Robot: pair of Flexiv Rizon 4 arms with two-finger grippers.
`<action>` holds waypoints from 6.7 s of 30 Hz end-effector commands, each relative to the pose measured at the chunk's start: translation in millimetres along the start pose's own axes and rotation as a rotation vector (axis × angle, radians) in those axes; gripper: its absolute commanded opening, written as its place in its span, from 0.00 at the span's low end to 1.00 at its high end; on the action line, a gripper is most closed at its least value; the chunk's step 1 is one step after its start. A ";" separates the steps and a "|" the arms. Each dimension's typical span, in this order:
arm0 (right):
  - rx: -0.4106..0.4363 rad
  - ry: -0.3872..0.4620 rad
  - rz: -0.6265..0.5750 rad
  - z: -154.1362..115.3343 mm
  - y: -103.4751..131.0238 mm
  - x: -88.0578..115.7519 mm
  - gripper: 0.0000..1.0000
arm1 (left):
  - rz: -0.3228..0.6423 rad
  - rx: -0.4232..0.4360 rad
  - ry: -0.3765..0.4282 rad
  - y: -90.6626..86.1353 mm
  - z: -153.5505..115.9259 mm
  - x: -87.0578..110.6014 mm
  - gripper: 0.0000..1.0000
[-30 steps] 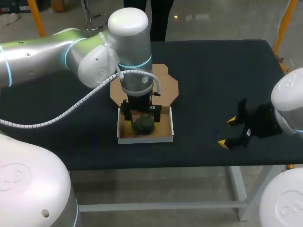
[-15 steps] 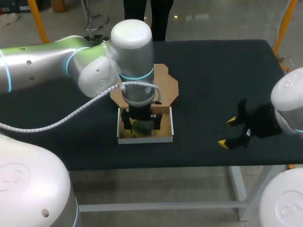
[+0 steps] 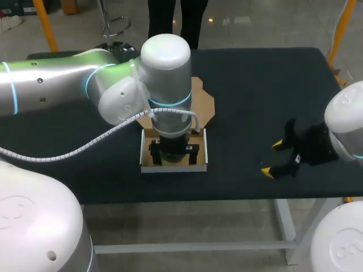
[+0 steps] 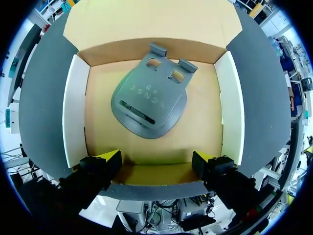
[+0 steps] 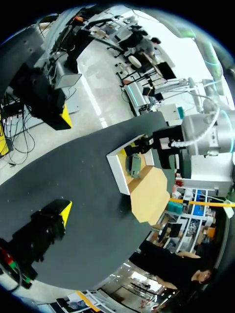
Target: Assemble the packaging by folding the flat box into shape, placing the metal phone stand inside, and closing the box properly
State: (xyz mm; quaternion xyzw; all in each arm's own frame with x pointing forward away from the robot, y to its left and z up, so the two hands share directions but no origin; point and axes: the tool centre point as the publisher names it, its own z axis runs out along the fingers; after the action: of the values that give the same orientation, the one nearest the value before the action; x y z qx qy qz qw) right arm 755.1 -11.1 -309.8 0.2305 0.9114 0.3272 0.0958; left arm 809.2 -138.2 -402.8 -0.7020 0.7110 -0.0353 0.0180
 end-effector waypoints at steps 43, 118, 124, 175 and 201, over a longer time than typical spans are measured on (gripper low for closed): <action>0.005 -0.030 -0.003 -0.5 0.7 7.0 1.00 | 0.000 0.147 0.068 38.6 -55.7 0.5 1.00; 0.199 0.060 -0.119 -16.3 99.9 -40.9 1.00 | 0.854 0.417 0.630 -55.1 -112.8 -112.4 1.00; 0.220 0.073 -0.134 -13.1 106.0 -41.3 1.00 | 0.917 0.422 0.694 -73.7 -104.5 -123.1 1.00; 0.320 0.128 -0.220 3.8 146.3 -43.8 1.00 | 0.867 0.358 1.005 -167.4 -39.0 -120.5 1.00; 0.332 0.132 -0.241 5.2 153.3 -48.7 1.00 | 0.954 0.450 1.056 -142.6 -50.0 -80.8 0.73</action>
State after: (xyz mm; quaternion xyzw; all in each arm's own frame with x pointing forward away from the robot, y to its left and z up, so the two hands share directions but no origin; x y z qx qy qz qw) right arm 853.7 71.5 -216.6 0.1111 0.9774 0.1757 0.0372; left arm 952.1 -57.6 -345.0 -0.1850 0.8282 -0.5000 -0.1726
